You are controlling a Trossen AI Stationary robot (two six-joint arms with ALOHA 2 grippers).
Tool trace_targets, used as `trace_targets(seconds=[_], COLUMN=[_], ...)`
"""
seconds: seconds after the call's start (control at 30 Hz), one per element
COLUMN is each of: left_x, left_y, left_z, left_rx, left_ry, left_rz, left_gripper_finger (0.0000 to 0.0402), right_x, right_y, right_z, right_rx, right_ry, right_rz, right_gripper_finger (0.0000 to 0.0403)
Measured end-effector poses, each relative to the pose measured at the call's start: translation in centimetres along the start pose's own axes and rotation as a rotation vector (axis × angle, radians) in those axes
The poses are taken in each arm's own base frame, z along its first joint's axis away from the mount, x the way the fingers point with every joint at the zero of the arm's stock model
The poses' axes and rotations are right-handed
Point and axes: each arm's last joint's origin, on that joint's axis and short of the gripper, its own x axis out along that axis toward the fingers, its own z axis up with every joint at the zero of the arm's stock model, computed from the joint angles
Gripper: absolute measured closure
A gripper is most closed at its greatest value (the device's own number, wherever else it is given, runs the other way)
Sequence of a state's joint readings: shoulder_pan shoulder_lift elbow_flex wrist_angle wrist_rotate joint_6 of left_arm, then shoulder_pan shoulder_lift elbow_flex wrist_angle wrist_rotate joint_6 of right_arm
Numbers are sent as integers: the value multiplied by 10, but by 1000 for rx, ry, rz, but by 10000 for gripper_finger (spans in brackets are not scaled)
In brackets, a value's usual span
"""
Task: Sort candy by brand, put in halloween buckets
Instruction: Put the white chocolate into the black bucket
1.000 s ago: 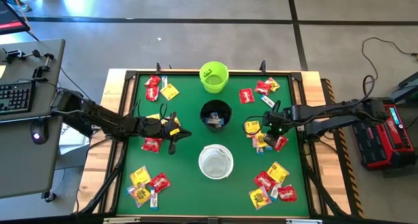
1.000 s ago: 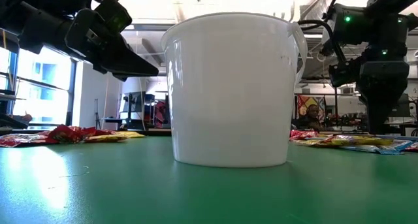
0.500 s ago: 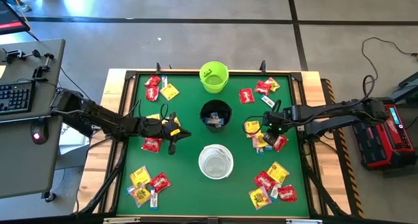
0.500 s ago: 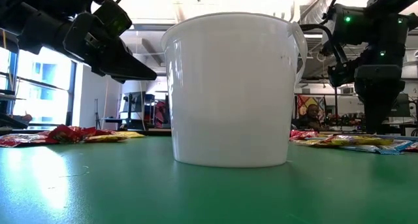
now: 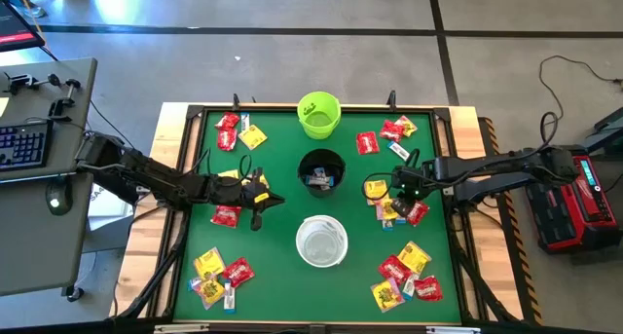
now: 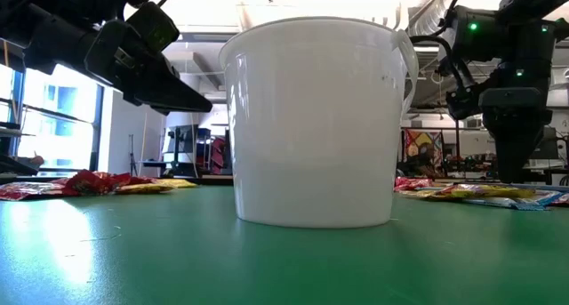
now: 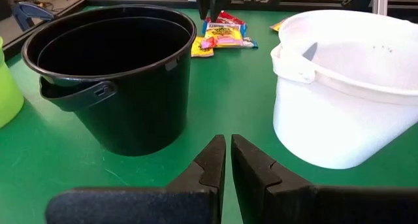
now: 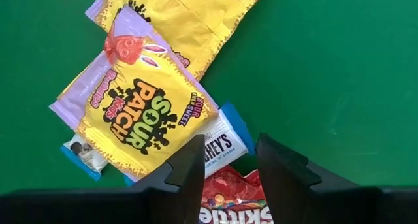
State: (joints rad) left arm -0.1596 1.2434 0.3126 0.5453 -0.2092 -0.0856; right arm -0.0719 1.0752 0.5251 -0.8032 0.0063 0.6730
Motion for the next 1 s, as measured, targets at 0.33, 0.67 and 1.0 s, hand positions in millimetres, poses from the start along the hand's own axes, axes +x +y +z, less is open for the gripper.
trace_targets(seconds=[0.33, 0.67, 1.0], left_x=[0, 0, 0], left_y=[0, 0, 0], left_z=[0, 0, 0], left_rx=[0, 1, 1], left_ry=[1, 3, 3], left_rz=[0, 0, 0], left_gripper_finger=[385, 385, 385], right_x=[9, 14, 11], right_y=[1, 3, 5], right_z=[1, 1, 5], right_rx=[17, -23, -62], right_ry=[54, 98, 78], right_rz=[-35, -22, -18], right_gripper_finger=[277, 355, 400])
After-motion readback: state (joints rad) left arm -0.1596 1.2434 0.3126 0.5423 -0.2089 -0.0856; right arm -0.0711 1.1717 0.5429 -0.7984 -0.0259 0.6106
